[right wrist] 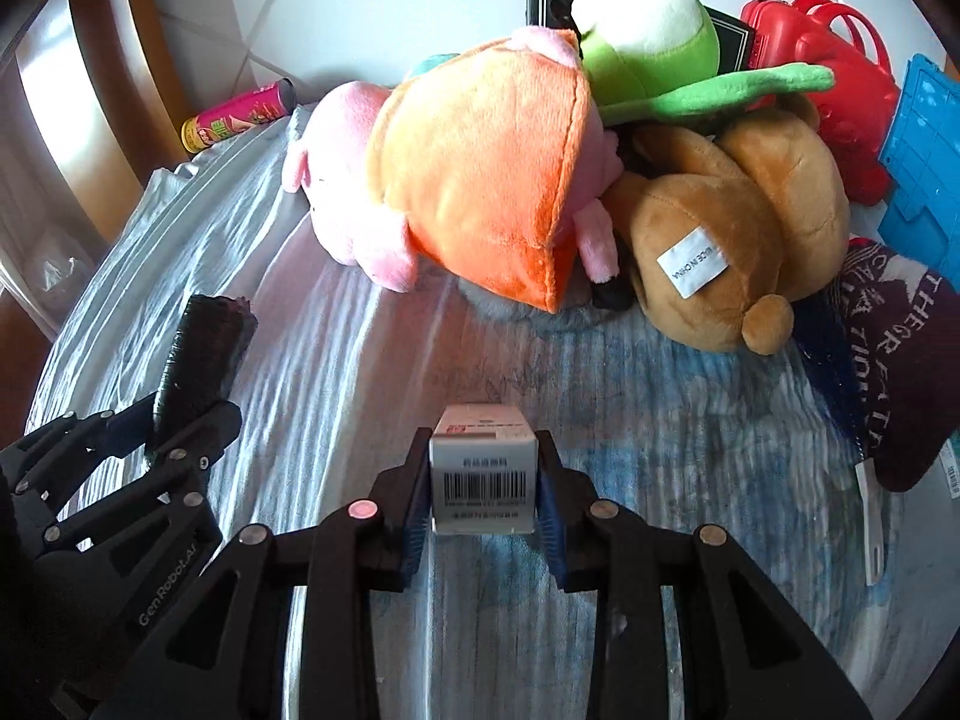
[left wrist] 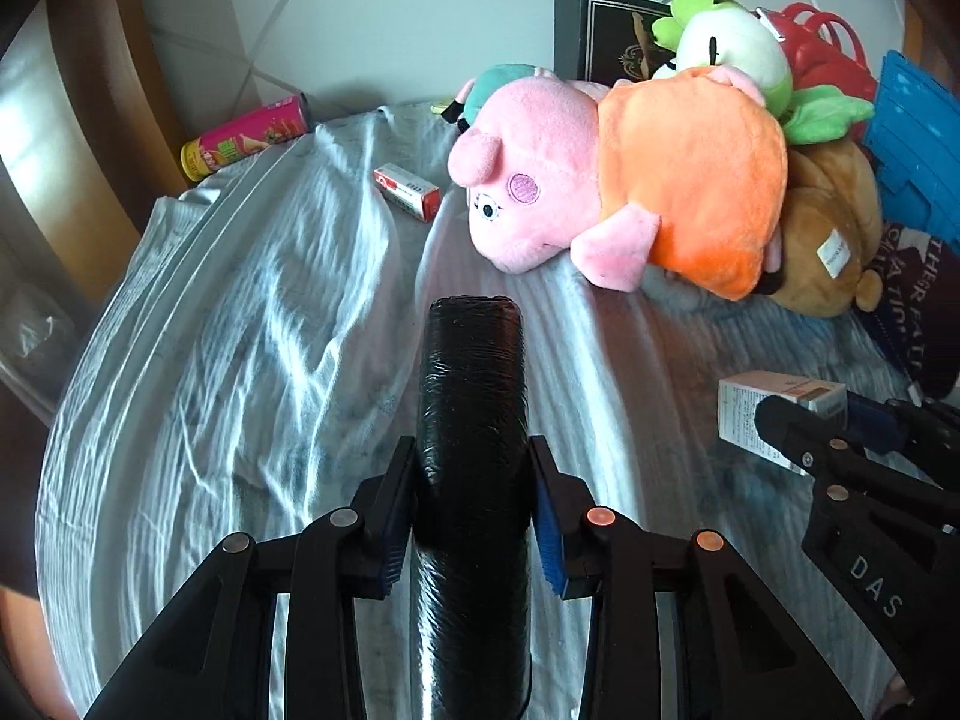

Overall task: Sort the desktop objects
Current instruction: 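Lift the black cylinder and white box with both grippers toward the bin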

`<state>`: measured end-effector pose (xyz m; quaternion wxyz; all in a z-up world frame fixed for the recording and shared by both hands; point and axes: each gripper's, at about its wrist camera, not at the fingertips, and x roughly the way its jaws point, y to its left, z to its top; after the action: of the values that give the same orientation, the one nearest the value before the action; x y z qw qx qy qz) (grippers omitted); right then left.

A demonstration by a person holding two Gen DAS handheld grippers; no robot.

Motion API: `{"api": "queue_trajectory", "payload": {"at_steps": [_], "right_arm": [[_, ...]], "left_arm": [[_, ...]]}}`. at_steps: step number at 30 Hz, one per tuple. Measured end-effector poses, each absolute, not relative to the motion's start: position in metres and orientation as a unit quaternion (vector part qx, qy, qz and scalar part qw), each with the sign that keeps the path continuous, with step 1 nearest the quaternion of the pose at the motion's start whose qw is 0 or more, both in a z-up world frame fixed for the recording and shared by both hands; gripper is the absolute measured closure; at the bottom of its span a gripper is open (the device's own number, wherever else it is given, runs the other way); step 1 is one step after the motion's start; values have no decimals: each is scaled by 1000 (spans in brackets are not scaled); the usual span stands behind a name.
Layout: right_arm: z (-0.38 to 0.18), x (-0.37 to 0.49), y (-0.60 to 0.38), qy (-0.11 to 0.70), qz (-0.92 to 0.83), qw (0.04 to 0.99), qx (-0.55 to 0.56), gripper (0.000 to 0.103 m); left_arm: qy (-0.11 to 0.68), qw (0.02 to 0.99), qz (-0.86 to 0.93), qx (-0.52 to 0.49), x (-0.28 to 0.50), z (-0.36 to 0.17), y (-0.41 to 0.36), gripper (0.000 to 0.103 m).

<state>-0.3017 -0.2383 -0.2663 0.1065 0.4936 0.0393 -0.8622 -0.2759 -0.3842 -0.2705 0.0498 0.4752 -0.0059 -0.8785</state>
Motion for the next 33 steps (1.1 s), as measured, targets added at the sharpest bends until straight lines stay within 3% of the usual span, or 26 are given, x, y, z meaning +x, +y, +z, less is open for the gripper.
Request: {"api": "queue_trajectory", "payload": {"at_steps": [9, 22, 33], "right_arm": [[-258, -278, -238, 38, -861, 118, 493, 72], [-158, -232, -211, 47, -900, 162, 402, 72], [-95, -194, -120, 69, -914, 210, 341, 72]], "left_arm": [[-3, 66, -882, 467, -245, -256, -382, 69], [-4, 83, -913, 399, -202, -171, -341, 69], [17, 129, -926, 355, -164, -115, -248, 69]]}}
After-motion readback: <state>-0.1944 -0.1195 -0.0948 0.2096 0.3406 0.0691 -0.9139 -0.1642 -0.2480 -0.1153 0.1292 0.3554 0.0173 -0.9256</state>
